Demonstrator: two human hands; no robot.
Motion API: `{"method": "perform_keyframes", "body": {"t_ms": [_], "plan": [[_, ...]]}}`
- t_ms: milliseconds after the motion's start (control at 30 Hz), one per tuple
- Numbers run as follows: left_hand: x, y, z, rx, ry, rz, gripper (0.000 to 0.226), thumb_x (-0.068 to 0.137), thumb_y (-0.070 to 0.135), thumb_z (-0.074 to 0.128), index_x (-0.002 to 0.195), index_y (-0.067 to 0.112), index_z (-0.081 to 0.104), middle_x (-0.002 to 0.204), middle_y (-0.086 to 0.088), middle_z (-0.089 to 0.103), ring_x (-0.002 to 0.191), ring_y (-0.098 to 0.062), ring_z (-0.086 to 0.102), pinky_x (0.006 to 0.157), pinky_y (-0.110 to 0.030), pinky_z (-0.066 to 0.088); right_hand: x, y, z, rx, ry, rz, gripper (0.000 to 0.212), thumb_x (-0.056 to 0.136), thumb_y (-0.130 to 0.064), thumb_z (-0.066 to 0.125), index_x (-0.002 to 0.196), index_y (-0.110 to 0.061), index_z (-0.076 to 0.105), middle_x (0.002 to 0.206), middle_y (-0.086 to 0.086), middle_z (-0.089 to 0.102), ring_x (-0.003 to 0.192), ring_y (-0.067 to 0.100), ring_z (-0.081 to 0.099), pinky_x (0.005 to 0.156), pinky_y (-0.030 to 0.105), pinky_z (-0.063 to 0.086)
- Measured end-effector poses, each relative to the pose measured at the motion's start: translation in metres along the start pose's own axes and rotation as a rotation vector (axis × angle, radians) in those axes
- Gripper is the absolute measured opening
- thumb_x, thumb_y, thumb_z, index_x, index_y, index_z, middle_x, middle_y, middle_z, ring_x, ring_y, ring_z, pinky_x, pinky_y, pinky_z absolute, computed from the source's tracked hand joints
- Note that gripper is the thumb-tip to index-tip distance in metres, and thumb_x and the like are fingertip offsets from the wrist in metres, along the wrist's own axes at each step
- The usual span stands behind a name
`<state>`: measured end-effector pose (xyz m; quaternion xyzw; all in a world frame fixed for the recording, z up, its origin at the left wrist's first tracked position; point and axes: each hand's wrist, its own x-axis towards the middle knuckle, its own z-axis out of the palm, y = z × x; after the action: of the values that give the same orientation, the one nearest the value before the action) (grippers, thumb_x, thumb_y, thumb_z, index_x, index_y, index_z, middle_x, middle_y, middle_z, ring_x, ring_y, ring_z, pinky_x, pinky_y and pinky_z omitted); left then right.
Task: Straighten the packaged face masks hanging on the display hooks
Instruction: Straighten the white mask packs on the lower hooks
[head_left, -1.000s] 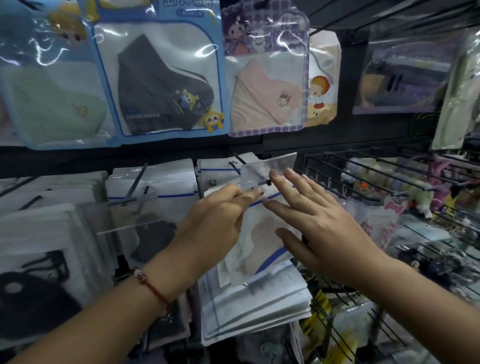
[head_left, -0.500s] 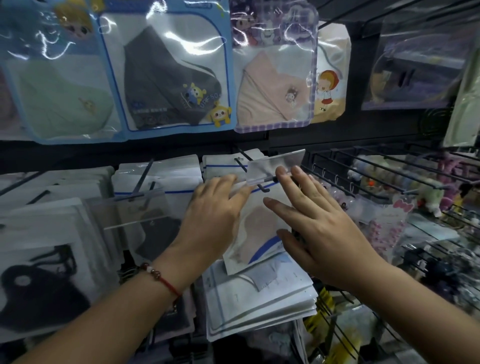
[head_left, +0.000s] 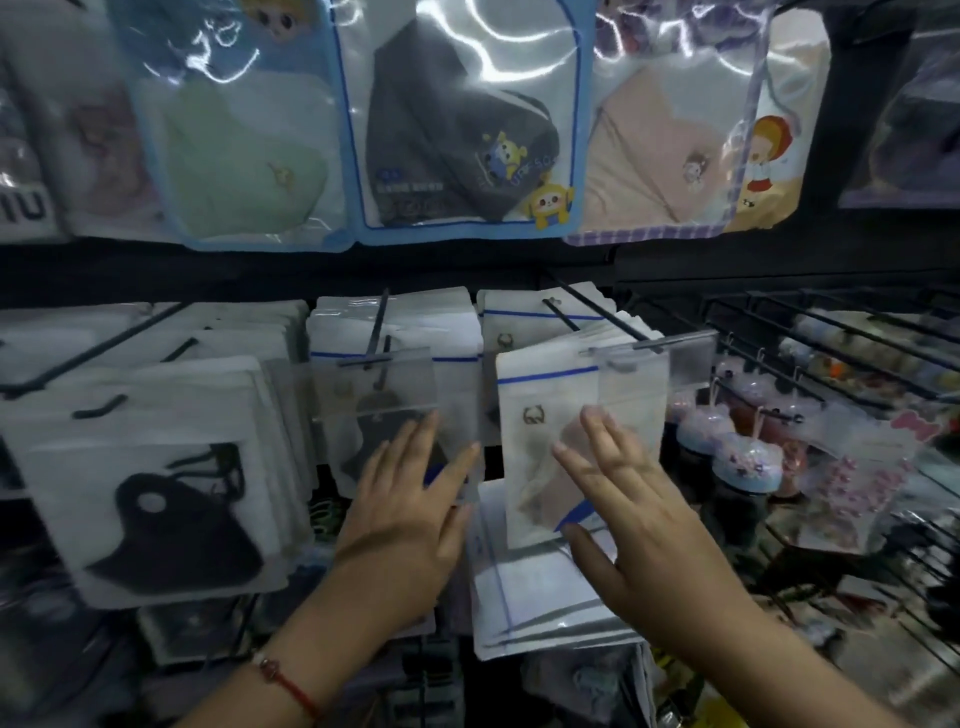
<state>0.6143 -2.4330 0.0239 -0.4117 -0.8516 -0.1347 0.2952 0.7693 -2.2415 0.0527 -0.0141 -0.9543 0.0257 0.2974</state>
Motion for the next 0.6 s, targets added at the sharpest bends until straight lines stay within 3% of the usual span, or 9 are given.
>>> {"method": "perform_keyframes", "body": {"t_ms": [100,233,333,400,500,600], "plan": [[-0.009,-0.020,0.001,0.025,-0.035,-0.066,0.055,0.092,0.045,0.038,0.145,0.029,0.040,0.156,-0.015,0.037,0.139,-0.030,0.031,0.114,-0.040,0.023,0.008,-0.018,0.017,0.051,-0.080,-0.054,0.064,0.094,-0.039,0.045,0.153,-0.027,0.025,0.164,-0.003,0.007,0.151,0.015,0.000,0.121,0.028,0.004],[-0.016,-0.046,-0.002,-0.003,-0.115,-0.181,0.058,0.097,0.049,0.040,0.152,0.034,0.033,0.164,-0.009,0.021,0.146,-0.030,0.027,0.116,-0.043,0.027,0.028,-0.043,0.033,0.188,-0.154,-0.066,0.064,0.098,-0.041,0.041,0.155,-0.036,0.012,0.160,-0.016,-0.007,0.147,0.003,-0.007,0.114,0.020,-0.004],[-0.016,-0.058,-0.008,-0.118,-0.158,-0.319,0.057,0.102,0.049,0.040,0.155,0.040,0.020,0.167,-0.001,0.003,0.152,-0.024,0.010,0.121,-0.039,0.017,0.041,-0.051,0.050,0.242,-0.139,-0.009,0.065,0.097,-0.038,0.047,0.154,-0.034,0.017,0.161,-0.015,0.005,0.148,0.005,0.012,0.114,0.019,0.011],[-0.017,-0.064,-0.010,-0.215,-0.135,-0.374,0.058,0.101,0.047,0.043,0.155,0.042,0.022,0.167,0.003,-0.001,0.152,-0.020,0.007,0.121,-0.039,0.018,0.048,-0.052,0.059,0.286,-0.096,0.031,0.064,0.094,-0.034,0.053,0.153,-0.029,0.028,0.160,-0.010,0.019,0.145,0.011,0.028,0.113,0.024,0.023],[-0.019,-0.073,-0.009,-0.414,-0.079,-0.445,0.057,0.099,0.044,0.050,0.151,0.046,0.028,0.166,0.011,0.002,0.152,-0.017,0.011,0.122,-0.041,0.022,0.058,-0.053,0.066,0.347,-0.096,0.141,0.064,0.096,-0.030,0.055,0.153,-0.031,0.026,0.160,-0.016,0.017,0.146,0.004,0.021,0.118,0.027,0.024],[-0.019,-0.079,-0.006,-0.577,-0.043,-0.516,0.063,0.100,0.039,0.052,0.153,0.047,0.020,0.166,0.011,0.006,0.151,-0.011,0.011,0.121,-0.034,0.018,0.065,-0.054,0.070,0.441,-0.085,0.278,0.065,0.096,-0.028,0.056,0.153,-0.031,0.024,0.158,-0.018,0.021,0.145,0.002,0.019,0.116,0.021,0.021]]}}
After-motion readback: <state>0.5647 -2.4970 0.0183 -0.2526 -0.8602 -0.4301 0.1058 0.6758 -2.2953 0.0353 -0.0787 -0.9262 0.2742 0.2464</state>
